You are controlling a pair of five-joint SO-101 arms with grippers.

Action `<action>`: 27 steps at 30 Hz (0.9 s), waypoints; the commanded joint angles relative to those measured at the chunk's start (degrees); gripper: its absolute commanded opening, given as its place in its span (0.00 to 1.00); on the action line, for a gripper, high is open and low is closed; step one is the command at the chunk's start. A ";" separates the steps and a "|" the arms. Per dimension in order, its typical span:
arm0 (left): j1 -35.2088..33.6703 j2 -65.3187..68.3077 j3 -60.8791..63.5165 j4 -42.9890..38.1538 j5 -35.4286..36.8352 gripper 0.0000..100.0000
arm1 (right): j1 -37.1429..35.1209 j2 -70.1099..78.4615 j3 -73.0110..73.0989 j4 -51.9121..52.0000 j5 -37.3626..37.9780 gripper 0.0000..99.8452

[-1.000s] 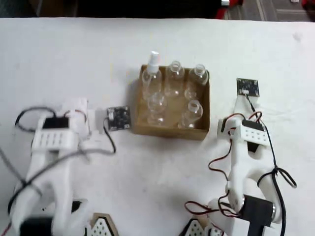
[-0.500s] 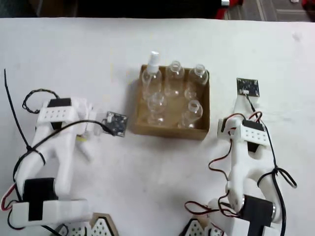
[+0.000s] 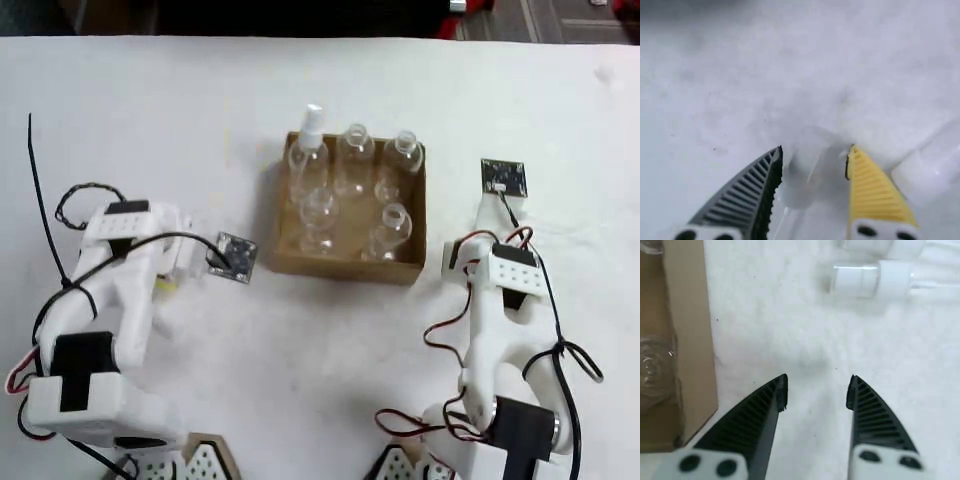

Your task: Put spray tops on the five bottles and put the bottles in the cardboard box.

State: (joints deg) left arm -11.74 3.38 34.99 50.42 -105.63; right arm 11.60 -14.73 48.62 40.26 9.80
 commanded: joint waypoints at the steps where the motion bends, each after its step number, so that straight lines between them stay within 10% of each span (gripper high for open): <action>1: -0.57 0.22 -2.46 -1.41 -0.70 0.15 | -0.31 -0.31 -0.35 -0.84 0.70 0.17; 12: 0.31 -0.48 -2.46 -0.79 -0.26 0.02 | -0.22 -0.31 -0.35 -0.84 0.70 0.17; 27: 7.52 -41.10 -1.93 19.60 23.03 0.02 | -0.31 -0.31 -0.35 -0.84 0.70 0.17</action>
State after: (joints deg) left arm -7.34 -26.33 35.08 66.86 -93.05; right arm 11.60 -14.73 48.62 40.26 9.80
